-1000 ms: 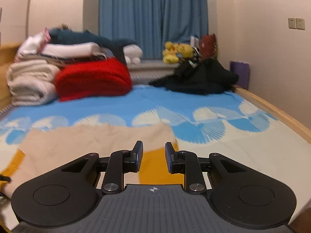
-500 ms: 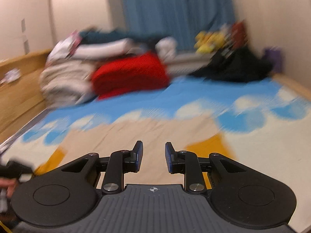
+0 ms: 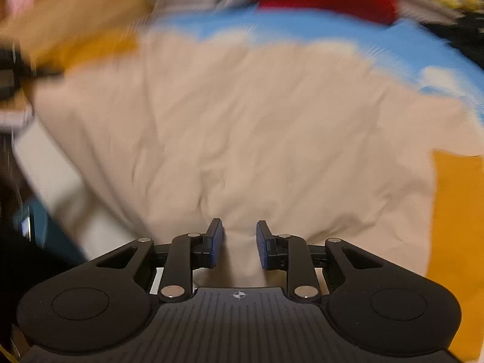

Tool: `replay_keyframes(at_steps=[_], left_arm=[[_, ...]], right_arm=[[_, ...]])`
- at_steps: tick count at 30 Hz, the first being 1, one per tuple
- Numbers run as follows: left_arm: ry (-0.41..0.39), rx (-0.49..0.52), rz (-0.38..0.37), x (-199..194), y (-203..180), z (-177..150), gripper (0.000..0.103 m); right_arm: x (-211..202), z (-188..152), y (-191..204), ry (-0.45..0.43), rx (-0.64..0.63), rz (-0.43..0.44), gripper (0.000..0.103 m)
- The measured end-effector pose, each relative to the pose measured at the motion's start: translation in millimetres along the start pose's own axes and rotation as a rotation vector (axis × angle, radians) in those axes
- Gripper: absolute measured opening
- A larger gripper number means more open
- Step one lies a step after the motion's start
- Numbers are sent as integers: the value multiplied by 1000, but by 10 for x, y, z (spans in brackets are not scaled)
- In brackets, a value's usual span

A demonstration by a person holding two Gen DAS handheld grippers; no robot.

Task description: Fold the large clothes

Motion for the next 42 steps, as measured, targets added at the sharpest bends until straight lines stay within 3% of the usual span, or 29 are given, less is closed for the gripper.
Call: replay_keyframes(at_steps=[3, 5, 7, 12, 18, 25, 29, 34, 39, 42], left_arm=[[-29, 26, -5, 19, 28, 4, 3], [-40, 21, -4, 35, 24, -21, 3], [-44, 22, 0, 51, -6, -34, 3], [-64, 43, -3, 109, -139, -22, 3], [-69, 46, 1, 187, -251, -38, 3], [-59, 194, 23, 289, -556, -139, 3], [-51, 239, 10, 334, -668, -195, 3], [-44, 214, -11, 380, -694, -186, 3], [-39, 212, -24, 424, -738, -186, 3], [-36, 198, -30, 449, -771, -173, 3]], right_arm=[[59, -22, 169, -3, -86, -52, 27], [-32, 30, 117, -21, -52, -36, 27], [-221, 137, 13, -111, -5, -40, 27], [-858, 295, -606, -355, 166, -109, 27], [-1326, 190, -1345, -469, 304, -231, 27], [-1496, 14, -1919, -503, 385, -317, 27], [-1486, 19, -2057, -512, 430, -347, 27], [-1574, 40, -2147, -565, 487, -380, 27], [-1702, 208, -2312, -619, 407, -400, 27], [-1678, 226, -2480, -610, 400, -429, 27]])
Point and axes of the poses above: each gripper's, at about its wrist camera, not at the fingertips, and x roughly the way its jaws point, y to its left, z to its top, the point moved 7 cm from there along x, roughly the way its jaws point, and after that the axes turned 13 degrees about -z, right-handed, at the moved point
